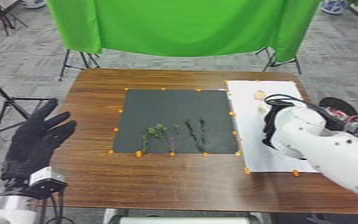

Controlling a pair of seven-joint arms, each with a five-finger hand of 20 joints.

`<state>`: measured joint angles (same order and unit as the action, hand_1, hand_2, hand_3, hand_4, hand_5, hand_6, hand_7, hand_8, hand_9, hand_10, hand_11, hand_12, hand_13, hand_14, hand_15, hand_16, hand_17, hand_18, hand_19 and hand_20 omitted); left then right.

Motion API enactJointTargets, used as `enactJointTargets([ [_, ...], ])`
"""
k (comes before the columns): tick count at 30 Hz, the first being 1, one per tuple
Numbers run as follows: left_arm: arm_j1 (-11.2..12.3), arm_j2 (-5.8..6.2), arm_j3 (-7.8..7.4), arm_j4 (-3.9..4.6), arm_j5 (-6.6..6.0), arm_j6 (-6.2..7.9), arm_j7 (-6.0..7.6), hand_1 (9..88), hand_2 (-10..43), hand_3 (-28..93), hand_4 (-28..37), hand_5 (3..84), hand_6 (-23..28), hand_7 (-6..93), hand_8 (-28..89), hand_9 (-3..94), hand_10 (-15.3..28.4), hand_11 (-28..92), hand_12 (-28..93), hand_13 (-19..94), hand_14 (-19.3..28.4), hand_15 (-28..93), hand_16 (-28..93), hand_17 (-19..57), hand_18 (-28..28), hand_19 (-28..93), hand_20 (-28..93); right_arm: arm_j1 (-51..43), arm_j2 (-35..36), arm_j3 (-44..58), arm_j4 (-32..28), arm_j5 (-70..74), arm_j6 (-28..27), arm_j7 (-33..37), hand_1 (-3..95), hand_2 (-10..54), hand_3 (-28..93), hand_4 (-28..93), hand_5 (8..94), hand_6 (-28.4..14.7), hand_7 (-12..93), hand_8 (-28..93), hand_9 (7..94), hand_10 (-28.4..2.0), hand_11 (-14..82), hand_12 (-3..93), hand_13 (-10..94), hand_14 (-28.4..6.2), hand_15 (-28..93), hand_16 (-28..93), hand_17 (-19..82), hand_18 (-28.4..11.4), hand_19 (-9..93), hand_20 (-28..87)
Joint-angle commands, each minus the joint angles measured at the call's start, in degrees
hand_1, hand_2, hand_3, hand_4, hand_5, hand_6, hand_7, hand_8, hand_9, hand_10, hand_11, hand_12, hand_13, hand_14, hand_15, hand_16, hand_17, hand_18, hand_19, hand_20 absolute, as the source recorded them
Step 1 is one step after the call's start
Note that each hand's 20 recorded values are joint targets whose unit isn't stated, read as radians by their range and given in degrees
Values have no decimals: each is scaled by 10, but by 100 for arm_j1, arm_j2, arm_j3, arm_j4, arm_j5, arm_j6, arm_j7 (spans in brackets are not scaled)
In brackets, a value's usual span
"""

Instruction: Arrange flowers

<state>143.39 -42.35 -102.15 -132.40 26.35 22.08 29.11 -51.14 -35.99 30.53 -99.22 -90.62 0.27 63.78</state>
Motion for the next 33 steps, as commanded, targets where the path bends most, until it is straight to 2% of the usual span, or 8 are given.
enactJointTargets([
  [1,290,-2,-152,-48,-51,23,152,300,69,629,-198,338,82,78,-72,303,192,256,114,208,272,552,-118,-79,284,519,-8,29,39,116,-382,-378,107,-110,649,-95,709,-282,774,-30,259,87,910,-98,72,300,871,-40,419,222,652,-50,932,-104],
  [6,705,192,-345,-118,-330,177,518,300,69,628,-200,338,83,78,-71,302,192,256,114,208,272,551,-118,-79,284,519,-8,169,-76,309,-879,-583,-68,-350,647,-95,717,-282,785,-32,250,92,919,-99,69,308,878,-39,422,226,651,-59,932,-44],
  [11,984,94,-535,-187,-335,197,544,299,69,627,-199,338,83,77,-71,302,191,256,114,208,271,550,-119,-79,284,518,-8,290,-386,445,-1307,-528,-300,-681,647,-95,720,-282,789,-33,246,97,922,-100,68,310,882,-41,424,227,652,-61,932,-25],
  [16,1280,-271,-825,-265,-217,206,478,298,69,627,-200,337,82,77,-71,302,191,256,114,207,271,551,-118,-79,284,519,-8,604,-1068,208,-1491,-309,-619,-1061,646,-95,721,-282,791,-33,243,100,924,-100,68,311,884,-42,426,228,651,-63,932,-11],
  [17,1428,-177,-885,-282,-366,285,656,298,69,626,-200,337,82,77,-71,302,191,256,114,207,271,551,-118,-79,284,519,-8,649,-1247,146,-1503,-246,-646,-1102,646,-95,721,-282,790,-32,243,102,924,-100,68,312,884,-41,425,228,650,-64,932,-7],
  [23,1521,-360,-1038,-309,-373,376,607,297,68,625,-199,336,81,78,-71,301,191,255,115,209,272,553,-117,-79,284,521,-7,955,-2230,-491,-1280,-314,-700,-1353,643,-95,724,-282,790,-30,243,102,924,-97,68,313,883,-38,427,227,646,-65,932,8],
  [24,1603,-297,-1048,-315,-486,418,749,296,68,624,-200,336,81,78,-71,301,191,255,115,209,272,553,-117,-78,284,522,-6,912,-2397,-549,-1210,-438,-752,-1402,642,-95,724,-282,789,-29,245,103,924,-97,68,314,883,-38,427,227,646,-66,932,11],
  [33,1092,-635,-922,-211,-170,269,313,291,64,624,-202,336,81,77,-71,301,190,255,114,209,273,554,-118,-78,284,522,-6,1083,-3404,-1312,-366,-524,-482,-1545,633,-95,723,-282,781,-18,261,91,926,-88,69,315,885,-33,436,227,630,-74,932,82],
])
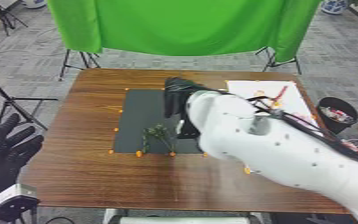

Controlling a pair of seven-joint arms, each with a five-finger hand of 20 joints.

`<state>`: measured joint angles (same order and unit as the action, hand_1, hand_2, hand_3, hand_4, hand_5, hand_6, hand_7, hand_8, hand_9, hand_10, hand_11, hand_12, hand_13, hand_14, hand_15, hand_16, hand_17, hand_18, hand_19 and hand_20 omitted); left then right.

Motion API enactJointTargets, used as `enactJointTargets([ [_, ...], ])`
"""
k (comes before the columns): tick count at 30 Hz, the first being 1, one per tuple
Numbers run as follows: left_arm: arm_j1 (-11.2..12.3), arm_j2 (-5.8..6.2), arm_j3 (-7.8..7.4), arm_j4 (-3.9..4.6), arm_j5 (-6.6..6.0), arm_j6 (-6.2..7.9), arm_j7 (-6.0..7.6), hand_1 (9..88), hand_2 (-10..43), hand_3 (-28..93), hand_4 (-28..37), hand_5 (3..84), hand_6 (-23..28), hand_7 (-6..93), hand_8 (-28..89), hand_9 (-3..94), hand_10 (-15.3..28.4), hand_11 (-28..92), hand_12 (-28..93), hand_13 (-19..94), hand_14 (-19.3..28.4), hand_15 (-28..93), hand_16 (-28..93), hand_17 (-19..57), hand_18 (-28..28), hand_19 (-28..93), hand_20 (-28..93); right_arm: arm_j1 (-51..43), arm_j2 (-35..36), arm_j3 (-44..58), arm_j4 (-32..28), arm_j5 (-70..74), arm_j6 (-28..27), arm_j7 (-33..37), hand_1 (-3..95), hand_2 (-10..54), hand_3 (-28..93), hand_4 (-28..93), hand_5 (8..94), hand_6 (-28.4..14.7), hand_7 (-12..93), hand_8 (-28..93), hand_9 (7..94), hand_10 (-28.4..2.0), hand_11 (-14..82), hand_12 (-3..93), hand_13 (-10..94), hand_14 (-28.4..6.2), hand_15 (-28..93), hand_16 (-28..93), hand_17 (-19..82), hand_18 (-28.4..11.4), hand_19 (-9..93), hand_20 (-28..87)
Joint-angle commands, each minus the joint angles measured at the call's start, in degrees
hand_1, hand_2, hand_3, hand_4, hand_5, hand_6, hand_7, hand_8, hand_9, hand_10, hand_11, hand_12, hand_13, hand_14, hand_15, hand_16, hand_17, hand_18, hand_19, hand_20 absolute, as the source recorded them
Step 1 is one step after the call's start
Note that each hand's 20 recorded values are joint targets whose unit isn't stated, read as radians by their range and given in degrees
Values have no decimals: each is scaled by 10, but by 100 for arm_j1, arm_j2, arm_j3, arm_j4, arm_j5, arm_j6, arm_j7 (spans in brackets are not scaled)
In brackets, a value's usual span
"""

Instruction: Arrange flowers

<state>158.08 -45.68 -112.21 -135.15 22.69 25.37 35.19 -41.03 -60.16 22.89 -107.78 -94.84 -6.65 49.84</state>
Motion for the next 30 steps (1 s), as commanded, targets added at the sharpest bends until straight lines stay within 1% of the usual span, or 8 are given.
enactJointTargets([
  [1,-456,-317,106,91,253,-104,-354,292,64,624,-202,335,81,77,-71,301,190,255,114,209,273,554,-118,-78,284,522,-6,95,-1058,-591,564,-59,274,-131,631,-95,724,-282,781,-17,262,88,926,-85,69,315,886,-34,440,225,629,-74,932,89],
  [10,-1166,-390,285,226,591,-285,-895,291,64,622,-202,335,81,77,-70,301,190,255,115,209,273,554,-118,-78,284,523,-7,118,-1502,-901,1135,-15,788,-28,622,-95,721,-282,780,-6,267,79,928,-74,66,313,882,-35,461,210,624,-76,932,114],
  [12,-1422,-320,382,344,597,-391,-886,291,64,622,-202,336,81,76,-71,301,190,255,115,210,273,553,-118,-77,284,522,-7,346,-1491,-1120,1216,116,993,100,620,-95,719,-283,779,-4,267,75,929,-73,66,313,880,-33,467,203,618,-78,932,140],
  [19,-1799,-149,576,467,579,-450,-826,292,64,622,-203,336,81,77,-71,301,191,254,116,209,273,554,-117,-77,284,523,-8,653,-1536,-1550,1602,239,1451,311,614,-95,714,-283,779,4,265,63,931,-73,64,310,876,-34,475,198,607,-80,932,164],
  [21,-1971,-202,637,513,657,-542,-934,292,64,622,-202,336,81,77,-70,301,190,254,115,209,274,554,-118,-77,284,522,-8,709,-1534,-1633,1683,222,1591,372,611,-95,710,-283,778,9,262,55,931,-73,63,308,876,-34,477,194,605,-82,932,170],
  [26,-1956,-185,642,529,638,-558,-894,292,64,623,-202,335,81,77,-71,301,190,255,116,209,273,555,-118,-77,284,523,-9,748,-1566,-1679,1714,247,1669,383,608,-95,705,-283,776,16,264,47,930,-75,59,304,876,-33,480,187,603,-83,932,178],
  [27,-1913,-69,654,531,541,-507,-808,292,64,623,-203,335,81,77,-71,301,191,255,116,209,273,555,-118,-77,284,523,-9,727,-1579,-1646,1713,253,1632,372,608,-95,705,-283,776,16,265,47,930,-74,59,304,876,-33,481,186,603,-83,932,180],
  [30,-1946,-196,638,523,648,-570,-941,293,64,623,-204,335,81,76,-71,301,190,255,116,209,274,555,-118,-77,284,523,-9,703,-1606,-1617,1691,259,1614,318,606,-95,705,-283,777,18,265,44,931,-74,59,304,876,-32,483,184,602,-84,932,184],
])
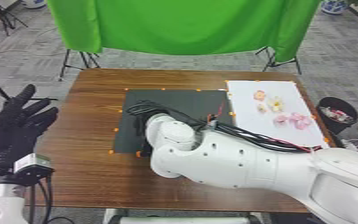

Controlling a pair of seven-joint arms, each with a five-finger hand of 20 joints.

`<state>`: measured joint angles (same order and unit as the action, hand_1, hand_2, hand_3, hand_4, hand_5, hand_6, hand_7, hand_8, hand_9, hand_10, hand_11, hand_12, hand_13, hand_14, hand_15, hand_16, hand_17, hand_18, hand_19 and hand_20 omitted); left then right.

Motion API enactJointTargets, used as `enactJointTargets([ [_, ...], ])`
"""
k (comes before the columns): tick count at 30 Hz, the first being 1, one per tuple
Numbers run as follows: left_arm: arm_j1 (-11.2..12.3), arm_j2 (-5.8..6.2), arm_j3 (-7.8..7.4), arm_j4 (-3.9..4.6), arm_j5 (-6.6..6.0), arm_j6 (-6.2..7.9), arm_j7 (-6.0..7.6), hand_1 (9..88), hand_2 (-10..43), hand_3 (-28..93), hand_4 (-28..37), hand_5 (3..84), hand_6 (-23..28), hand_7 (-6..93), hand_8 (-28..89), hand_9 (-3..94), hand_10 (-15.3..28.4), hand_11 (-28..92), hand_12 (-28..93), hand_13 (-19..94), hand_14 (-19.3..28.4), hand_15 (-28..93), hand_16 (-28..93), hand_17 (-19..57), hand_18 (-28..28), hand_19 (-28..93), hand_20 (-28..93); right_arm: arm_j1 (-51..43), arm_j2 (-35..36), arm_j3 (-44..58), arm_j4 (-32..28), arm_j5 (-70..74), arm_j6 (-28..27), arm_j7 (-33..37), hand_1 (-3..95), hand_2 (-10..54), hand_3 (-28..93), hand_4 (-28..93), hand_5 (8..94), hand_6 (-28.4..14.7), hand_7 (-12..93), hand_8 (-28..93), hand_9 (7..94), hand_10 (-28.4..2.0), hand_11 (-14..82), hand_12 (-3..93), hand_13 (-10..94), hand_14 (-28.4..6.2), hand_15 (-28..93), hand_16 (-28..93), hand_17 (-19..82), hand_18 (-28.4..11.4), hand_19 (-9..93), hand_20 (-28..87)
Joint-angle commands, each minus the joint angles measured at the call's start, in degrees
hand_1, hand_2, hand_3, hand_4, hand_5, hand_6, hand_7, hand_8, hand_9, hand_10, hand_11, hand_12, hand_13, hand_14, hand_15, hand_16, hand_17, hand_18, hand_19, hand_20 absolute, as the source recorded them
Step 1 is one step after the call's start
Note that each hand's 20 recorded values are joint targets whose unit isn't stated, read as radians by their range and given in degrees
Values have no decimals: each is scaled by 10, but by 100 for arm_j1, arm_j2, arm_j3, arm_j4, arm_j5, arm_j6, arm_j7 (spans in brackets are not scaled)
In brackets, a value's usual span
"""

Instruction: Arrange flowers

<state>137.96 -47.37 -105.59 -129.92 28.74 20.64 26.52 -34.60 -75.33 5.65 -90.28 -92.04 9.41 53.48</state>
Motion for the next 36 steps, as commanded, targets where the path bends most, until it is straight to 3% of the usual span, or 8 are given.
enactJointTargets([
  [1,39,-27,-25,13,53,-111,-110,293,65,623,-204,336,81,76,-71,301,190,255,115,210,274,555,-118,-77,284,523,-9,83,-96,92,-65,21,34,-49,606,-95,705,-283,778,18,265,43,931,-74,58,303,876,-32,483,183,601,-84,932,185],
  [10,-84,68,30,57,25,-131,-84,294,65,624,-201,335,81,78,-71,300,191,254,115,209,274,555,-118,-77,284,523,-9,149,-150,103,-60,135,-139,-54,597,-95,700,-283,774,18,243,23,930,-74,57,302,872,-33,484,181,591,-90,932,202],
  [16,-34,164,41,62,-82,-88,79,295,65,626,-200,336,81,78,-71,301,191,255,115,209,273,555,-118,-77,284,523,-10,157,-156,101,-39,170,-211,-49,566,-95,686,-283,751,7,217,19,919,-79,74,290,868,-39,484,177,585,-98,932,204],
  [20,-64,188,67,77,-94,-81,87,295,65,625,-200,335,81,78,-71,301,190,255,115,209,273,555,-118,-77,284,523,-9,154,-156,113,-18,162,-288,-26,560,-95,680,-283,741,6,215,20,912,-81,81,290,865,-42,485,176,582,-101,932,207],
  [23,24,259,75,58,-173,-8,218,295,65,627,-199,335,80,79,-71,301,190,257,116,209,273,556,-118,-77,284,523,-9,136,-163,152,-29,226,-371,-28,557,-95,678,-283,729,0,212,20,906,-85,86,288,864,-42,487,175,581,-102,932,208],
  [33,56,203,76,36,-145,-9,174,297,65,629,-198,335,81,79,-71,301,191,257,115,210,273,556,-119,-77,284,523,-10,90,-167,251,-33,195,-593,-18,504,-95,702,-281,685,-9,203,5,868,-108,155,237,854,-51,495,168,575,-105,932,206],
  [35,99,104,17,3,-73,-29,71,298,65,629,-199,336,81,78,-71,301,191,257,115,210,273,556,-119,-77,284,523,-10,30,-181,319,-43,160,-673,7,498,-95,708,-281,681,-10,201,2,864,-109,158,235,853,-51,495,167,574,-106,932,205],
  [36,122,154,36,2,-101,5,123,298,65,629,-199,336,81,78,-72,301,191,257,114,210,273,556,-119,-77,284,523,-10,64,-165,284,-53,177,-635,10,496,-95,711,-281,679,-10,200,1,863,-110,160,233,852,-52,495,167,574,-106,932,205],
])
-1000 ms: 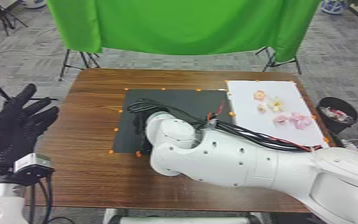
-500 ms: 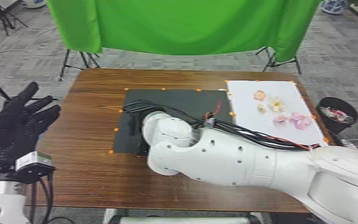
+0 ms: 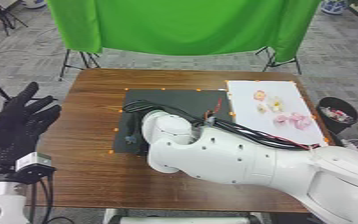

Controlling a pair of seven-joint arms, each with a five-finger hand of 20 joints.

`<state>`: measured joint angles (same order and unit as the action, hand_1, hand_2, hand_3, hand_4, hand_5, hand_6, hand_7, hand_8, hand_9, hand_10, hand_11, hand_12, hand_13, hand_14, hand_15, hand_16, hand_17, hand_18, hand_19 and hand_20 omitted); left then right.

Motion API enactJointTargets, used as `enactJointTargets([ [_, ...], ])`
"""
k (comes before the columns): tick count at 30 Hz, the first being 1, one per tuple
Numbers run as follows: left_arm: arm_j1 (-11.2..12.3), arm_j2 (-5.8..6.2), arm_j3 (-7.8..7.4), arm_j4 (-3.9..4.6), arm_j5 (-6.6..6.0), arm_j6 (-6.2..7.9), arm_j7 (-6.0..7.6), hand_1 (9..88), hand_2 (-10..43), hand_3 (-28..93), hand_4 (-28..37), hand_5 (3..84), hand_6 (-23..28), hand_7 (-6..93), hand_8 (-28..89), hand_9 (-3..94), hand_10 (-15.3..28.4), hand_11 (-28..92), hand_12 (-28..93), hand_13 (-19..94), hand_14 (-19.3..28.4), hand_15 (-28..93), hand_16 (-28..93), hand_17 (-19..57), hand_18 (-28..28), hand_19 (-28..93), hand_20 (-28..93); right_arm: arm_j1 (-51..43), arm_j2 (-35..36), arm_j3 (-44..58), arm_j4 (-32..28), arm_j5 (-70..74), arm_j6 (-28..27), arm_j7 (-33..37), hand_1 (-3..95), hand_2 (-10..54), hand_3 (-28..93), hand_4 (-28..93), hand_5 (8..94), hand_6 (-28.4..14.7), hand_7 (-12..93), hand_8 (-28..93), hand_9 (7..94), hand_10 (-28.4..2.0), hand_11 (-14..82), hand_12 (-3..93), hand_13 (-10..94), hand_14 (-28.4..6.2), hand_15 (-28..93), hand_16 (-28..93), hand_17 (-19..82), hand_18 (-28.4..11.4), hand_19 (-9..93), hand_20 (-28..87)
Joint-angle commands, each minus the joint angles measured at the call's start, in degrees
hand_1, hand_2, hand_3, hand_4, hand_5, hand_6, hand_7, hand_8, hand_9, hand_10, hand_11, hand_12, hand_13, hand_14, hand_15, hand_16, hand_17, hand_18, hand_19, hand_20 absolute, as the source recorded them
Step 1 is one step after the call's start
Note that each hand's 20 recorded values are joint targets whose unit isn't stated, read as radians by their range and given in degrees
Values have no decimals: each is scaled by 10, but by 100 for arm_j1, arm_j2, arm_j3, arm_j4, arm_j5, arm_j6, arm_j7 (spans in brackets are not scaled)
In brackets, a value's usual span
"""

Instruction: Arrange flowers

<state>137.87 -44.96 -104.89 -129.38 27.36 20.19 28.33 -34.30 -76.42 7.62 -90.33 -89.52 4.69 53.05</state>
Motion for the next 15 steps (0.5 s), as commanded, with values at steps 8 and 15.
enactJointTargets([
  [8,619,-338,-274,-213,86,123,-132,298,65,629,-199,336,81,78,-71,301,191,258,115,210,272,556,-119,-78,284,522,-10,52,33,214,-206,-44,-342,-27,465,-95,733,-272,663,-14,191,-32,848,-121,193,201,846,-59,499,164,569,-113,932,202],
  [15,1194,-434,-423,-358,-56,328,174,294,66,627,-201,336,81,78,-71,301,190,257,114,210,273,556,-119,-78,284,523,-9,270,417,374,-662,-162,-485,-251,422,-72,759,-251,658,-18,181,-61,813,-141,213,160,823,-77,506,157,552,-123,932,191],
])
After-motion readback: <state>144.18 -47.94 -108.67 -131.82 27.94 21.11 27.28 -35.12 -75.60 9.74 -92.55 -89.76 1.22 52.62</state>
